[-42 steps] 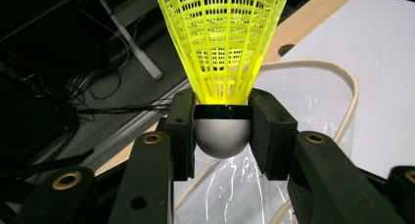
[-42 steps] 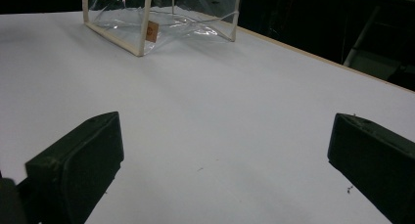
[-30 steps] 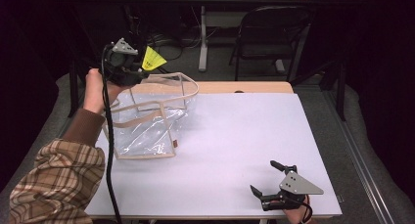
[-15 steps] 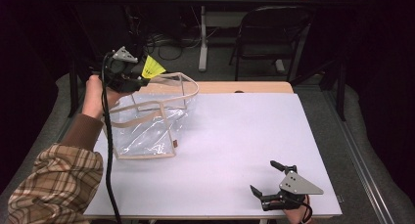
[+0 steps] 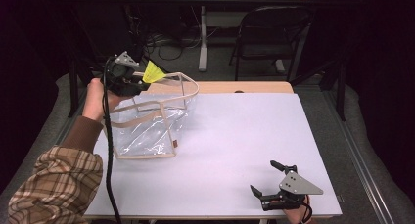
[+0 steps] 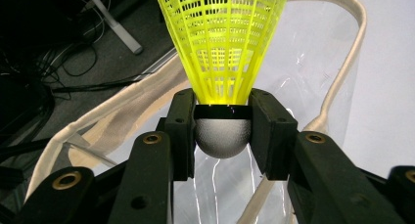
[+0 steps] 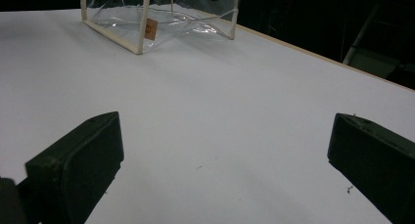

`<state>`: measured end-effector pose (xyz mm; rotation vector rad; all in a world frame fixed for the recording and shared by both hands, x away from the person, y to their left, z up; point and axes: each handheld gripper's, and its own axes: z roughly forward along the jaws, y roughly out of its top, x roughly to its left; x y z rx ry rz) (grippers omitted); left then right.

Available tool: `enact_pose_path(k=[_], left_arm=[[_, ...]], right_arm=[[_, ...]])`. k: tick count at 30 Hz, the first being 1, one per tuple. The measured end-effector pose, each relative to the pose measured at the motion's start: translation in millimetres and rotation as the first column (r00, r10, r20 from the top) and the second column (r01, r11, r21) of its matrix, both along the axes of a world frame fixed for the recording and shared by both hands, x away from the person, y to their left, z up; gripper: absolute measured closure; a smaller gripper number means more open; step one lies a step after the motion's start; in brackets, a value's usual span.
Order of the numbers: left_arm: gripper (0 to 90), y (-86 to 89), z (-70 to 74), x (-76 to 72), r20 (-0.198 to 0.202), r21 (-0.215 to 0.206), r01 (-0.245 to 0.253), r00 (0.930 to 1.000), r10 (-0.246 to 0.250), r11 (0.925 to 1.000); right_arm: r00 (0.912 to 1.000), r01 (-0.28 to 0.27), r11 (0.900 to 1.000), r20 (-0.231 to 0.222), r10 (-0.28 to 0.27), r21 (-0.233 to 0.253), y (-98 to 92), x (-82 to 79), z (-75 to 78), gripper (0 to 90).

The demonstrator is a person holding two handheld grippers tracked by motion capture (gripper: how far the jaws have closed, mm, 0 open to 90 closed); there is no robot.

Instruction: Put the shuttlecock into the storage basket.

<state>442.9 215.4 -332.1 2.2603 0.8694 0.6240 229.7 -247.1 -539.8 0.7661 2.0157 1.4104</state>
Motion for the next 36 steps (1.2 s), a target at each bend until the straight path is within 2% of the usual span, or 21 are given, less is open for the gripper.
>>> enact_pose_path(k=[16,25,36], left_arm=[[64.8,-1.7,-8.7,1.9,-0.028,0.028,0.024,0.9993,-0.023,0.9993],[64.8,-2.0,-11.7,2.1,-0.040,0.050,0.022,0.9990,-0.020,0.9985],[64.7,-1.1,-14.2,4.1,-0.067,0.056,0.030,0.9974,-0.026,0.9980]], right_arm=[[1.0000,-0.002,1.000,-0.004,0.002,-0.002,0.3,0.1,-0.2,0.0],[1.0000,-0.003,1.000,-0.006,0.003,-0.003,0.7,0.3,-0.4,0.0],[1.0000,-0.003,1.000,-0.008,0.003,-0.003,0.9,0.4,-0.7,0.0]])
